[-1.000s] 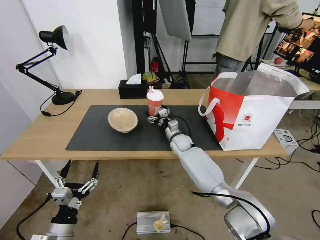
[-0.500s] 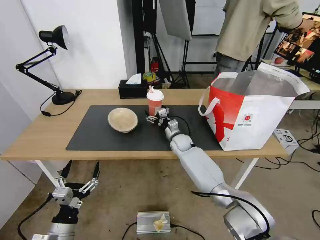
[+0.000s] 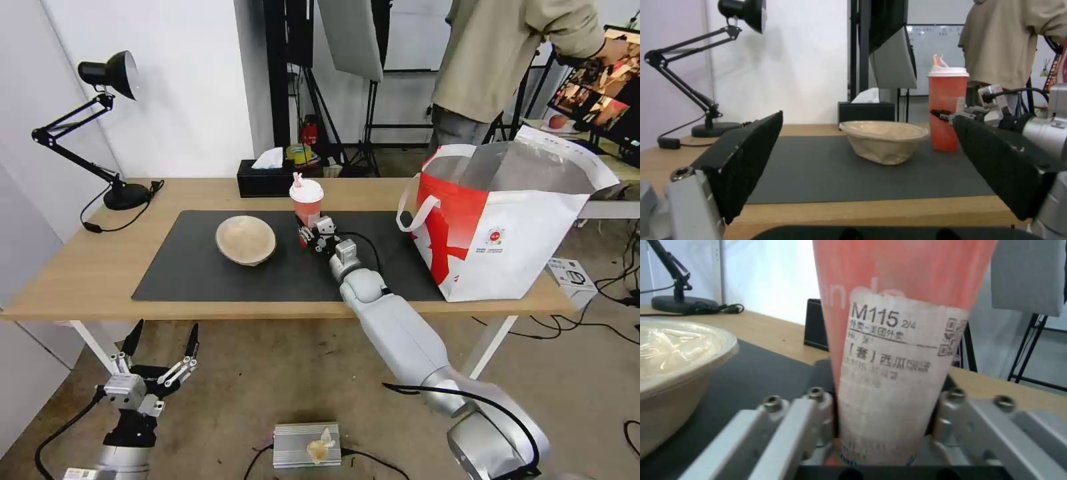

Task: Pick up the trash from the table and place it into the takeout bag.

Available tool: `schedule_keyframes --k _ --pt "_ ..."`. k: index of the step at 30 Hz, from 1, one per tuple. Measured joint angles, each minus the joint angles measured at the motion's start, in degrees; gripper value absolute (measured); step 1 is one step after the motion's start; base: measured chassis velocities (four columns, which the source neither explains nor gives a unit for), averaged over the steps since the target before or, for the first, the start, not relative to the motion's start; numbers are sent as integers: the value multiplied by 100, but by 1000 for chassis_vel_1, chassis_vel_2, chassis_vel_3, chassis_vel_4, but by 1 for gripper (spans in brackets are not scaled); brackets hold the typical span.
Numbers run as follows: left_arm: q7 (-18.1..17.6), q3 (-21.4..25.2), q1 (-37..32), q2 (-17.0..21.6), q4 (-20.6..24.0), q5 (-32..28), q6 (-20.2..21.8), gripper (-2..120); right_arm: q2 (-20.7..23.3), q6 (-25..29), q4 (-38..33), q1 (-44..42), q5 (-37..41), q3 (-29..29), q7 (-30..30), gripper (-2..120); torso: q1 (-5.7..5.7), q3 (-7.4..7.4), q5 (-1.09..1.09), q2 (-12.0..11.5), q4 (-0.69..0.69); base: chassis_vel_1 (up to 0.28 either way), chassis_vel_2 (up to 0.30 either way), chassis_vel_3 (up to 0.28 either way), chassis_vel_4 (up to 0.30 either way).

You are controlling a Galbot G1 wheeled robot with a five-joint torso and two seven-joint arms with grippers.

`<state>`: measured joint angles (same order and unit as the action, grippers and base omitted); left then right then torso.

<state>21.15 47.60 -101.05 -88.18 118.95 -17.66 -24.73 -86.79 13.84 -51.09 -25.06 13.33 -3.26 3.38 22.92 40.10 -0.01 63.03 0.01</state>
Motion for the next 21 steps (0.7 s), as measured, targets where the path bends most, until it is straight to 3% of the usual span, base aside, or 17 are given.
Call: schedule_keyframes --k 10,21 --pt "0 -9 1 -4 -5 0 1 100 9 2 0 -5 4 0 3 4 0 0 0 0 -1 0 0 0 0" --pt "1 15 9 7 -13 -6 2 100 132 7 -1 -9 89 -84 -23 3 -1 -1 3 1 4 0 0 0 0"
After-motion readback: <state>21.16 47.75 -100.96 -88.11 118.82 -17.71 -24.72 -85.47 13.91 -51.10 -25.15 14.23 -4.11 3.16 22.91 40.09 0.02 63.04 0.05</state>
